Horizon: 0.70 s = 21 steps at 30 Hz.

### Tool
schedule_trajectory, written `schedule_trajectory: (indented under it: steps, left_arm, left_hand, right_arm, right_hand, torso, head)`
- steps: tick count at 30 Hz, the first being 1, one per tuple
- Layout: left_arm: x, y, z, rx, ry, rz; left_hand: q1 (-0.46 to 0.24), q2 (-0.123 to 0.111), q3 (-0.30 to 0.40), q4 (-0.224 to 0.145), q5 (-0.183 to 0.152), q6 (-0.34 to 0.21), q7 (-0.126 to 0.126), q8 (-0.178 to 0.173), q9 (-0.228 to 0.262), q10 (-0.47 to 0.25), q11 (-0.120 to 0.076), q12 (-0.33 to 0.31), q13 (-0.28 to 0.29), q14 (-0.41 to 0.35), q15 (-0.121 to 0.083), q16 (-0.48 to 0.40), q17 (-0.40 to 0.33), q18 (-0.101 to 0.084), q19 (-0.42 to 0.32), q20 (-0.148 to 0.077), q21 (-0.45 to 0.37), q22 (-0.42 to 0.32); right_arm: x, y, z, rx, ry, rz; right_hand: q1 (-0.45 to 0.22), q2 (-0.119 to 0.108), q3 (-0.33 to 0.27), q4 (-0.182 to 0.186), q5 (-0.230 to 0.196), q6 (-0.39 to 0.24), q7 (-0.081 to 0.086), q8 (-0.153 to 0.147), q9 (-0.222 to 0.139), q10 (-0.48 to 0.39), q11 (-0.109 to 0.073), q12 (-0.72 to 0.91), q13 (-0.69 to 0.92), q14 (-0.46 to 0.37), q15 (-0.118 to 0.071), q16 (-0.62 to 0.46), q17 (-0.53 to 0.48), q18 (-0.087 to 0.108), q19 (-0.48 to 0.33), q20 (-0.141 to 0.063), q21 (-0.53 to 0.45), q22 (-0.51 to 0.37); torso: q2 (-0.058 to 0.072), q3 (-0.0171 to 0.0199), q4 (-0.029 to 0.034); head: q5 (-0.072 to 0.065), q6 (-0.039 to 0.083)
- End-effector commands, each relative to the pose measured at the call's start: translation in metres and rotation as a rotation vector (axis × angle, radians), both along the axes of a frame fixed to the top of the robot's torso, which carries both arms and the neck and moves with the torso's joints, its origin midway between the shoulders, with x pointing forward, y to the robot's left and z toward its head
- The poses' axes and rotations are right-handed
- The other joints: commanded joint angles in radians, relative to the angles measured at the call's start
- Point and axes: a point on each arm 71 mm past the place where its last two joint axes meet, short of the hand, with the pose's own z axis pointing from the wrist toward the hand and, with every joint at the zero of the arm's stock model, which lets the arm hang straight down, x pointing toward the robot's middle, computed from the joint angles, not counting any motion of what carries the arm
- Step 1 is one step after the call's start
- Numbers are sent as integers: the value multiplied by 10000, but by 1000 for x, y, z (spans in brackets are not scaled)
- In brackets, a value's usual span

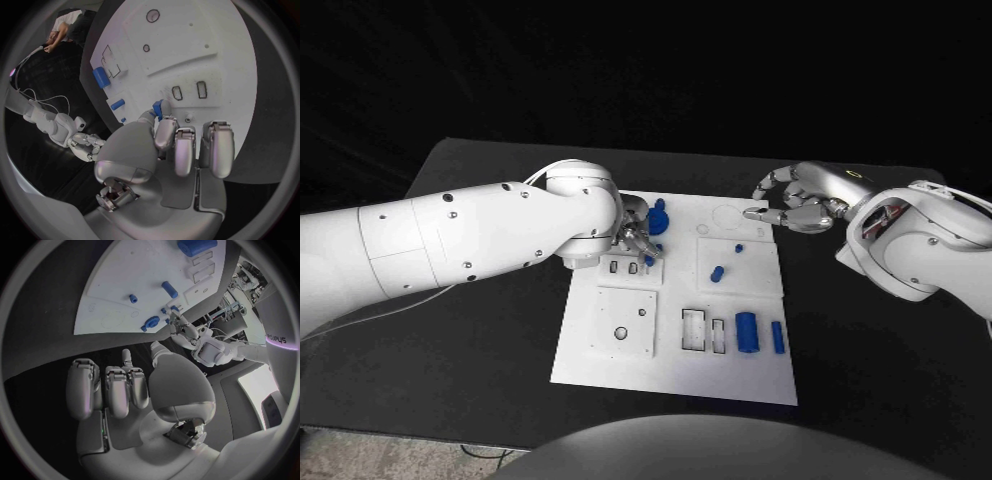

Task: Assemble the parts on the task board

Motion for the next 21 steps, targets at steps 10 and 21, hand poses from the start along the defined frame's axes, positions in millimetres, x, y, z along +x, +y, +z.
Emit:
schedule_trajectory:
  steps: [10, 21]
  left_arm:
    - [-3, 21, -3, -170, -91, 377]
    - [-8, 45, 0, -252, -315, 755]
  left_hand:
    - [-456, -696, 1557, -283, 220, 234, 10, -377, 359, 1265, -273, 3470, 2851, 1050, -85, 24, 2632, 35, -18, -78, -101, 1404]
    - [-1068, -1083, 2678, -433, 106, 328, 31, -615, 690, 1265, -259, 3470, 2851, 1050, -75, 24, 2632, 43, -34, -64, -148, 1401]
  right_arm:
    - [-1, -2, -6, -39, 318, -89]
    - [-1, -3, -8, -57, 359, -104]
  right_hand:
    - [275, 22, -5, -115, 118, 144, 2, -53, -70, 1033, 97, 39, 2630, 998, 77, -111, 2437, -99, 160, 99, -164, 1954]
    - [348, 27, -8, -140, 163, 168, 5, -67, -101, 1033, 100, 39, 2630, 981, 80, -162, 2369, -73, 112, 102, -282, 1918]
  torso:
    - [3, -8, 13]
    - [3, -21, 28]
  head:
    - [-14, 2]
    - [28, 2]
